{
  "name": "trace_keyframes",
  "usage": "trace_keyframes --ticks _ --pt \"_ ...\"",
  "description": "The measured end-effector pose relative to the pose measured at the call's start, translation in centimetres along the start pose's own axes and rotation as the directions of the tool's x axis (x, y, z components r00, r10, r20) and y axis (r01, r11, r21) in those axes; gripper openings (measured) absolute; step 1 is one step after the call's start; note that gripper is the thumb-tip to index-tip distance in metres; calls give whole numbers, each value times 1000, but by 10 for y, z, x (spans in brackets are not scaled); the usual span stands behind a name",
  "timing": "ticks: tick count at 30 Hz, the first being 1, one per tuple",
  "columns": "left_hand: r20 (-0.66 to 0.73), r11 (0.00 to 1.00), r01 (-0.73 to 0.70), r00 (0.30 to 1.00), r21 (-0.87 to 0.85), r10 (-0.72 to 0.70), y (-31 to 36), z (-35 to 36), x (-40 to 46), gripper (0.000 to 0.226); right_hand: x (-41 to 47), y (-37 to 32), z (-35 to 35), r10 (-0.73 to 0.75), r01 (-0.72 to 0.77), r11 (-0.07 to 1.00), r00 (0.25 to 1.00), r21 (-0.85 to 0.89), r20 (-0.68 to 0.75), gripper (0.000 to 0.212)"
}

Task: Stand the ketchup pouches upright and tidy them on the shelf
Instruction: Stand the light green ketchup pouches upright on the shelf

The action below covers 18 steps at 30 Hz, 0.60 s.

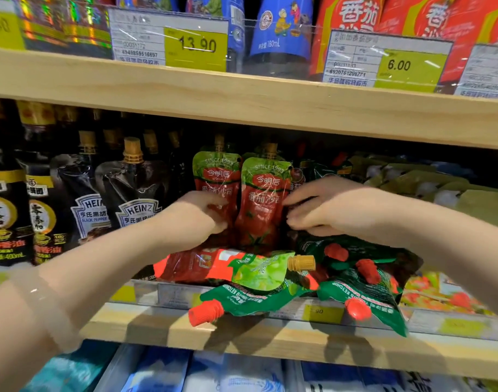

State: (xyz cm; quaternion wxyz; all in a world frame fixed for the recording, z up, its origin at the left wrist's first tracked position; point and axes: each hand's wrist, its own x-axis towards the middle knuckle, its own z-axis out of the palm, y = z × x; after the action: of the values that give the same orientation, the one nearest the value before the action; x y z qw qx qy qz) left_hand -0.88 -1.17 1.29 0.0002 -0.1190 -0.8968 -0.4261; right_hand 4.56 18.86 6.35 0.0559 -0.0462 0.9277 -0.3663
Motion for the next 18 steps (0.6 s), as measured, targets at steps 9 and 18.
trace_keyframes --ticks 9,18 --pt "-74 968 -11 997 -250 -8 -21 -13 -59 37 -35 -8 18 -130 152 849 988 -505 79 47" --pt "-43 993 -112 993 49 114 -37 -6 -67 64 -31 -28 7 -370 273 800 926 -534 -81 23"
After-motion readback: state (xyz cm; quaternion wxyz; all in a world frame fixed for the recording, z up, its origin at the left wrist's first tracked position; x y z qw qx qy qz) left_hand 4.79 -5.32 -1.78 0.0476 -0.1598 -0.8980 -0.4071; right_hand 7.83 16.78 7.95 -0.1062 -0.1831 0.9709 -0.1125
